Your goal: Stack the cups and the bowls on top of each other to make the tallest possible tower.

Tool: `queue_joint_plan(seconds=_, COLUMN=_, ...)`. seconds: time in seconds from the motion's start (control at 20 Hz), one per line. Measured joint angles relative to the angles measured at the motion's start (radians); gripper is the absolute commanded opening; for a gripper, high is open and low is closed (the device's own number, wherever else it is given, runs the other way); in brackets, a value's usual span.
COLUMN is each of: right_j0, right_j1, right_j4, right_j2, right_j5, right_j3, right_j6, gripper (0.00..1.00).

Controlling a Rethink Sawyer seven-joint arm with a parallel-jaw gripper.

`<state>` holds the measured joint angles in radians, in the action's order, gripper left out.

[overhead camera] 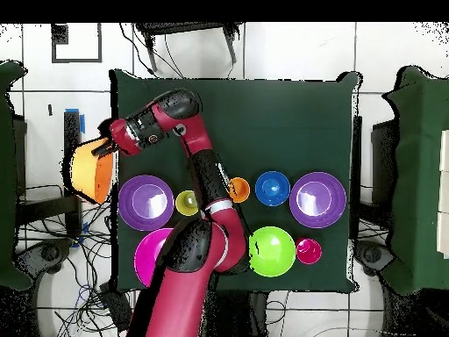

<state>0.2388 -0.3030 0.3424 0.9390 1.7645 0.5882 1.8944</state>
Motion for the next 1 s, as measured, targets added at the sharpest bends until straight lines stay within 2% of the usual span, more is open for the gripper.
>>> queue_joint_plan(seconds=0.55, right_j0=0.004, right_j1=-0.003, right_j4=-0.069, right_j2=0.014, right_j5=0.000, right_j3=-0.076, right_j6=0.000, gripper=0.00)
queue_joint_plan(seconds=0.85, right_j0=0.006, right_j1=-0.007, right_j4=-0.127, right_j2=0.031, right_j5=0.000, right_j3=-0.101, right_j6=0.000, gripper=0.00)
queue_joint_plan(seconds=1.0, right_j0=0.014, right_j1=-0.016, right_j4=-0.183, right_j2=0.056, right_j5=0.013, right_j3=-0.116, right_j6=0.000, gripper=0.00)
